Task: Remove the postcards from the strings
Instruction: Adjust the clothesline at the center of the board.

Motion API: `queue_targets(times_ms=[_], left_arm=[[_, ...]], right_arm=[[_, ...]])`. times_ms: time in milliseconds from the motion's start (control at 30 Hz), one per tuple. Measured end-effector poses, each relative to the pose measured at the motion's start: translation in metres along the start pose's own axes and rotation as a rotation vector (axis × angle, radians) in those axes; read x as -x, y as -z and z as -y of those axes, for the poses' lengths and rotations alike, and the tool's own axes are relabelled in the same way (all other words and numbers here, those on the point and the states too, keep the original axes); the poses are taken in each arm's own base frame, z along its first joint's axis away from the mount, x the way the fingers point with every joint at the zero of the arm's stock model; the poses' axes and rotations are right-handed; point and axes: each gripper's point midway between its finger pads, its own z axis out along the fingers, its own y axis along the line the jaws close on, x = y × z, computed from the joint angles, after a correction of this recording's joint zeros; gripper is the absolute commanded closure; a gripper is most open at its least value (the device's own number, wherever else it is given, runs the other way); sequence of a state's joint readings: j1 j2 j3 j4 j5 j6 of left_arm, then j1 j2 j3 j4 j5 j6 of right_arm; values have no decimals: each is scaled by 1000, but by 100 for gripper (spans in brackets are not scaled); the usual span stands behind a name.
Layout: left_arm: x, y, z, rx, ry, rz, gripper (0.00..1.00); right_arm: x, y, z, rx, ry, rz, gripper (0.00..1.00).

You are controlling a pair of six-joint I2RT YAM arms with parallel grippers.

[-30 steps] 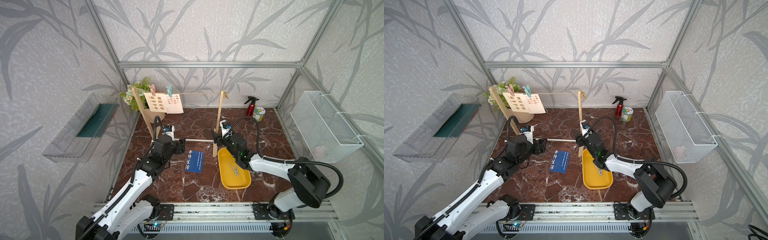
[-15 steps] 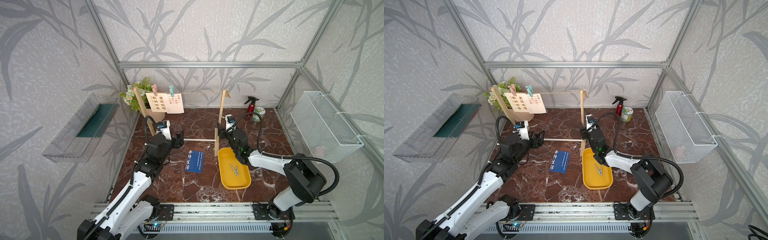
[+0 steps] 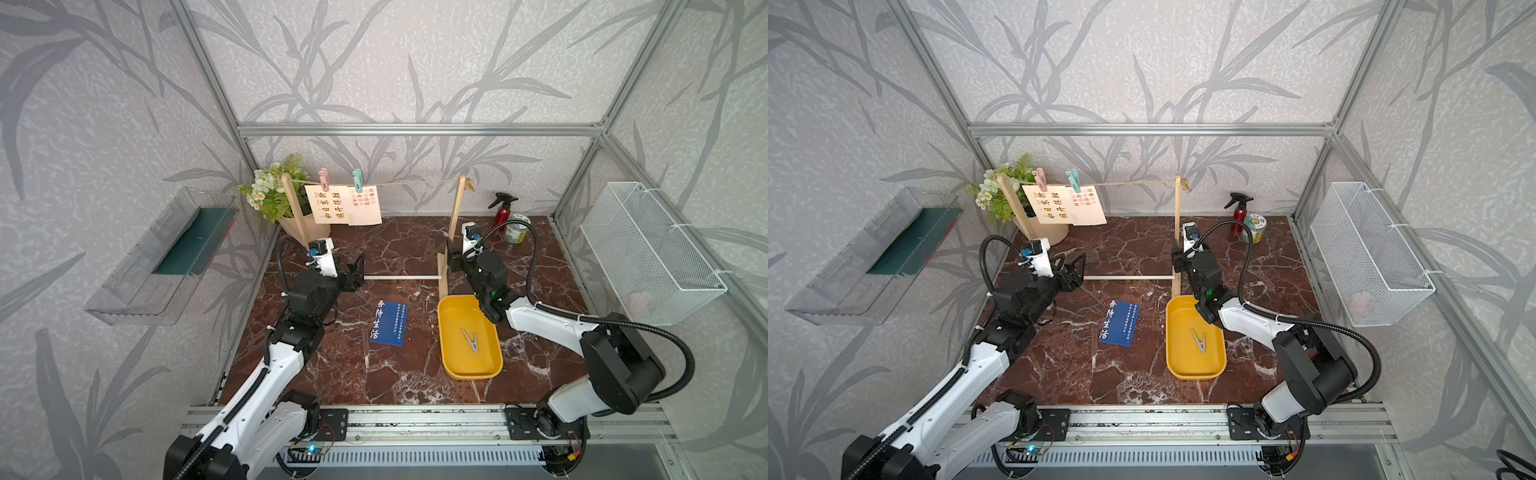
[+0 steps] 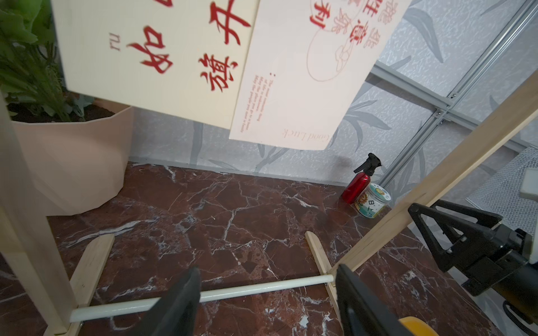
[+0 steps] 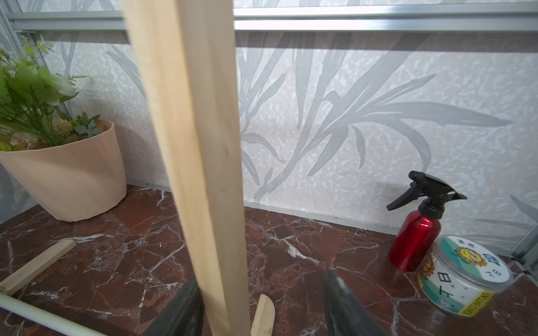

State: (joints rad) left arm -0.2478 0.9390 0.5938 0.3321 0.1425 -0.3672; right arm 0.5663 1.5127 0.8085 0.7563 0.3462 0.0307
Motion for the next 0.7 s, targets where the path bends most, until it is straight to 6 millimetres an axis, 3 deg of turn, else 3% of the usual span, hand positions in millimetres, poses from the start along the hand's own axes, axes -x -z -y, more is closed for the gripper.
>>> queue_targets(times_ms=[133,300,700], left_arm=[[3,-9,1,-39,1,18,26],[11,-14,2,-85,-6,45,26],[36,-32,7,-146,-64,92,27]], right_arm=[[9,3,-3,40,-6,14,36],[28,17,-22,178,-20,32,35],[122,90,-37,396,-104,204,34]])
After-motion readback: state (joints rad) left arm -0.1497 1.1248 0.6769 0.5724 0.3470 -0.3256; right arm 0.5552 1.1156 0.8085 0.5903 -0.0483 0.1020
